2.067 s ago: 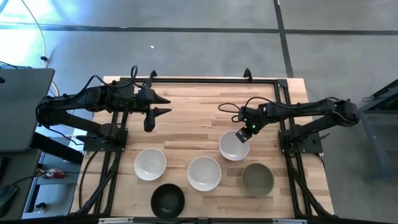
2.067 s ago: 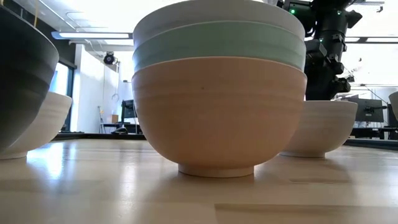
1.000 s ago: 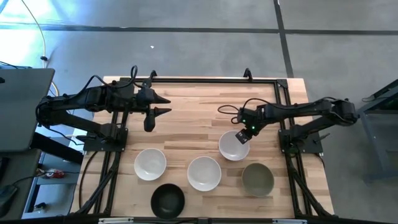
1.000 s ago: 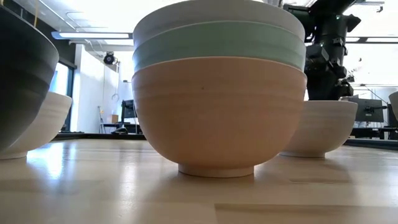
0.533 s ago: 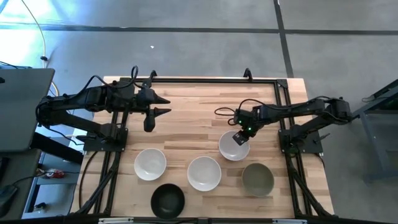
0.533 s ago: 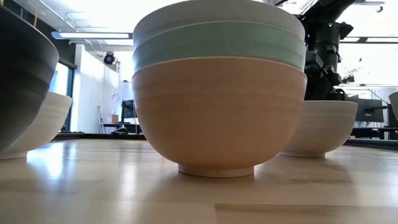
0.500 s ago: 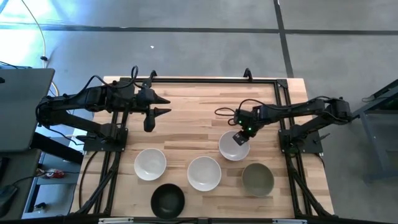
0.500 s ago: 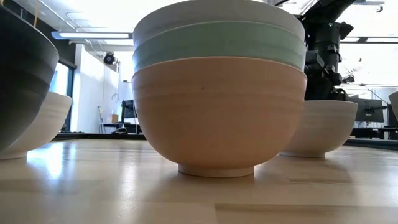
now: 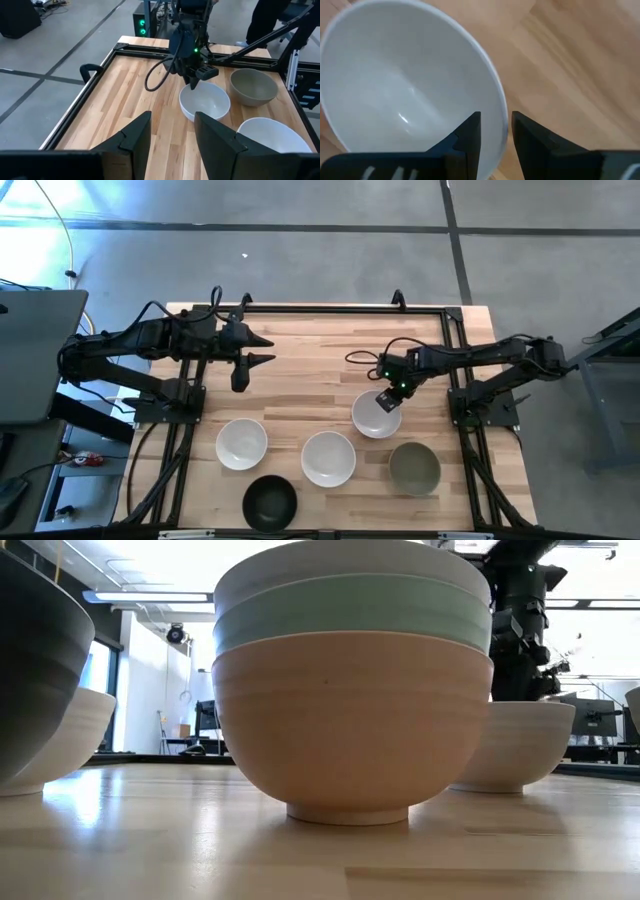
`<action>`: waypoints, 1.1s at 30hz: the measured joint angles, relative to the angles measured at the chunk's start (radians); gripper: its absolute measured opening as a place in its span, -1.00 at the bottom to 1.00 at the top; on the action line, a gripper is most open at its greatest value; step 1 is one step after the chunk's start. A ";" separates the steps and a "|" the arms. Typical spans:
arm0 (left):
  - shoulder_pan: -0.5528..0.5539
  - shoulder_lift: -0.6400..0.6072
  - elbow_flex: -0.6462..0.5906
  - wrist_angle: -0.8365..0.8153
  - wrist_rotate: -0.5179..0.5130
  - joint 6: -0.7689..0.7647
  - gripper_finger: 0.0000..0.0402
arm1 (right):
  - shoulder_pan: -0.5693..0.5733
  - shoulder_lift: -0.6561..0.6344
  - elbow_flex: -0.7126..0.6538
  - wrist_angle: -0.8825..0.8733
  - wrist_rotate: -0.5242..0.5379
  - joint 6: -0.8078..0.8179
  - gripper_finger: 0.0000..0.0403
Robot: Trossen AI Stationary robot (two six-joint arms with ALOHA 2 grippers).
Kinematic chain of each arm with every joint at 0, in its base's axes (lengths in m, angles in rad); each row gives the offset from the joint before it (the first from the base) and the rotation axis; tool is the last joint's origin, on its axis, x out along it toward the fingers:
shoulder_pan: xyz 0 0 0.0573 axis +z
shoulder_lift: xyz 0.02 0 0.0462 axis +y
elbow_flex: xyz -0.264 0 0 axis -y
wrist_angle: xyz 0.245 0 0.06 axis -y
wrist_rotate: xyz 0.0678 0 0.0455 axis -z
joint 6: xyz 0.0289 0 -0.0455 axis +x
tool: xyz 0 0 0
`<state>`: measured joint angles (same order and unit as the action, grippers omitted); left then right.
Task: Nest bowls inside each other
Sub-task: Stack the right white bowl on top of the white bowl
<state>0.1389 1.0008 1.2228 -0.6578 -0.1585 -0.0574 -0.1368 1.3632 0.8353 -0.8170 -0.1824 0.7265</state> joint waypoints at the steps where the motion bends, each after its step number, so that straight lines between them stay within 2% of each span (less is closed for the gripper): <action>1: 0.000 0.000 0.000 0.000 0.000 -0.001 -0.30 | 0.000 0.000 0.012 -0.009 0.017 -0.008 -0.51; 15: 0.000 0.000 0.000 -0.003 0.016 -0.018 -0.30 | -0.007 -0.001 0.006 -0.023 0.046 -0.009 -0.52; 18: 0.000 0.000 0.000 -0.003 0.016 -0.018 -0.30 | -0.007 -0.001 0.006 -0.023 0.049 -0.008 -0.60; 24: 0.000 0.000 0.000 -0.003 0.017 -0.018 -0.30 | -0.007 -0.001 0.006 -0.023 0.048 -0.029 -0.95; 33: 0.000 0.000 0.000 -0.003 0.018 -0.018 -0.30 | -0.007 -0.001 0.017 -0.050 0.048 -0.024 -0.99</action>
<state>0.1390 1.0008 1.2228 -0.6609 -0.1407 -0.0752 -0.1436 1.3624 0.8527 -0.8666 -0.1349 0.7029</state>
